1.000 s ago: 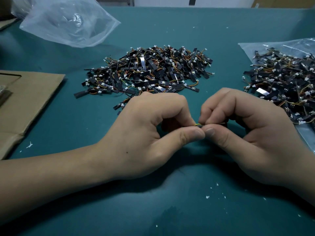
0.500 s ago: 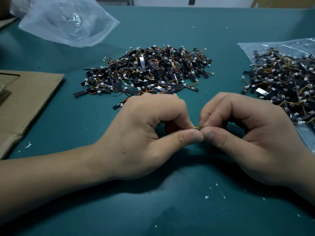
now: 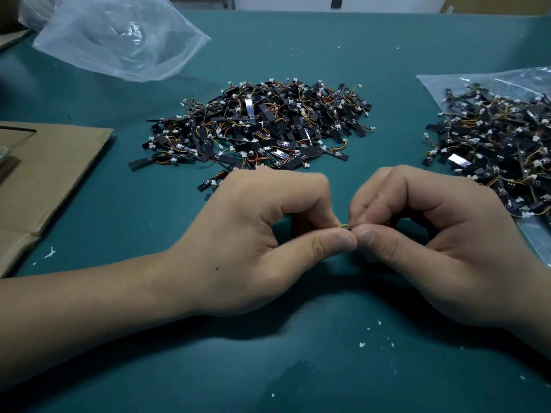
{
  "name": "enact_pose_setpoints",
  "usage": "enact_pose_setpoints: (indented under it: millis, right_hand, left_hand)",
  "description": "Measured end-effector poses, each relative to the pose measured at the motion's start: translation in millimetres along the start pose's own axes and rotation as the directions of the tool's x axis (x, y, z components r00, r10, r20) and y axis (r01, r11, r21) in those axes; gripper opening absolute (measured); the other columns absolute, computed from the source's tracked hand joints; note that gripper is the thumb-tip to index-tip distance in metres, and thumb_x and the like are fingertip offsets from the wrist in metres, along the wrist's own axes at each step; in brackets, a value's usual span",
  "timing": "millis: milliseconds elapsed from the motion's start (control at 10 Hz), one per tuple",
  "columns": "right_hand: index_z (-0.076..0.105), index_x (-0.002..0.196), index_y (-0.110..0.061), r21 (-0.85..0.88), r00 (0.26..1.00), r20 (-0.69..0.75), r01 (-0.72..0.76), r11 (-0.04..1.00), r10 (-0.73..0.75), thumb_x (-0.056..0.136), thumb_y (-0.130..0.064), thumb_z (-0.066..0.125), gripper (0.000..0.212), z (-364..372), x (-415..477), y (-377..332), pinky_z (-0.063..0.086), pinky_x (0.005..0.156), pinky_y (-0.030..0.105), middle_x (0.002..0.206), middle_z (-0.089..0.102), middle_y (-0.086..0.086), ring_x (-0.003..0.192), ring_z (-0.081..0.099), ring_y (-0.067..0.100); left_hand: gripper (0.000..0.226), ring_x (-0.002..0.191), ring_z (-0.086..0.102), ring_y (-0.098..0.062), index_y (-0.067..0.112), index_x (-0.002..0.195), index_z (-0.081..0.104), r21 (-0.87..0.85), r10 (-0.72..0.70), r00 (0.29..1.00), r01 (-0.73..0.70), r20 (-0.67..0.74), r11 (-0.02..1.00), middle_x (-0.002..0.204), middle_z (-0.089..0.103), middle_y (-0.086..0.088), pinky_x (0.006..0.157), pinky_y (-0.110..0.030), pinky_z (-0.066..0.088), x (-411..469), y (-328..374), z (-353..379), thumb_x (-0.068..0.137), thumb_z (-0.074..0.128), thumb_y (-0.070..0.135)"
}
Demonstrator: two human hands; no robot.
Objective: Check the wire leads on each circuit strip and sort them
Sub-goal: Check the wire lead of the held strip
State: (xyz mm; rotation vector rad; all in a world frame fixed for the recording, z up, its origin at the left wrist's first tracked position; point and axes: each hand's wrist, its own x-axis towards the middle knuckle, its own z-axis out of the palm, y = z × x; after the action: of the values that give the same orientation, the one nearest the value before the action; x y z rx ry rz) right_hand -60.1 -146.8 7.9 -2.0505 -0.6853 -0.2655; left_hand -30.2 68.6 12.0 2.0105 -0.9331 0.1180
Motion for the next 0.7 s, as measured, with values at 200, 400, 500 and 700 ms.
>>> enact_pose_setpoints:
  millis: [200, 400, 500, 700]
  right_hand:
    - [0.062, 0.085, -0.023, -0.062, 0.998, 0.021, -0.055, 0.997, 0.056, 0.095, -0.039, 0.063, 0.019, -0.5, 0.2, 3.9, 0.05, 0.06, 0.045, 0.078, 0.067, 0.003, 0.068, 0.063, 0.027]
    - [0.063, 0.086, -0.02, -0.028, 0.996, 0.033, -0.087, 0.996, 0.088, 0.097, -0.037, 0.06, 0.021, -0.4, -1.5, 6.6, 0.048, 0.059, 0.044, 0.073, 0.064, 0.006, 0.065, 0.06, 0.029]
    - [0.061, 0.081, -0.023, -0.071, 0.992, 0.087, -0.086, 0.994, 0.092, 0.098, -0.041, 0.055, 0.025, -1.9, 0.7, 5.4, 0.045, 0.054, 0.032, 0.065, 0.059, 0.001, 0.057, 0.054, 0.017]
    - [0.053, 0.058, -0.012, 0.003, 0.977, 0.192, -0.09, 0.996, 0.088, 0.101, -0.036, 0.044, 0.051, -4.8, -1.9, 10.0, 0.04, 0.047, 0.039, 0.051, 0.05, 0.004, 0.047, 0.051, 0.023]
  left_hand:
    - [0.024, 0.063, 0.056, -0.007, 0.012, 0.073, 0.065, -0.01, 0.042, 0.999, -0.043, -0.022, 0.999, 0.067, 0.063, 0.008, 0.061, -0.012, 0.038, 3.0, -2.1, -1.9, 0.091, 0.072, 0.027]
    - [0.02, 0.061, 0.056, -0.005, 0.014, 0.077, 0.068, -0.055, 0.016, 0.999, -0.019, -0.038, 0.998, 0.067, 0.062, 0.012, 0.061, -0.009, 0.038, 2.4, -3.8, -0.4, 0.092, 0.073, 0.026]
    - [0.021, 0.062, 0.059, -0.008, 0.014, 0.079, 0.068, -0.07, 0.048, 0.997, -0.052, -0.055, 0.996, 0.069, 0.064, 0.011, 0.062, -0.013, 0.041, 1.7, -2.1, -0.5, 0.093, 0.073, 0.028]
    - [0.023, 0.083, 0.064, -0.012, 0.012, 0.105, 0.069, 0.011, 0.094, 0.996, -0.094, -0.005, 0.996, 0.088, 0.068, 0.008, 0.08, -0.023, 0.048, 1.2, -0.6, -0.9, 0.096, 0.061, 0.031]
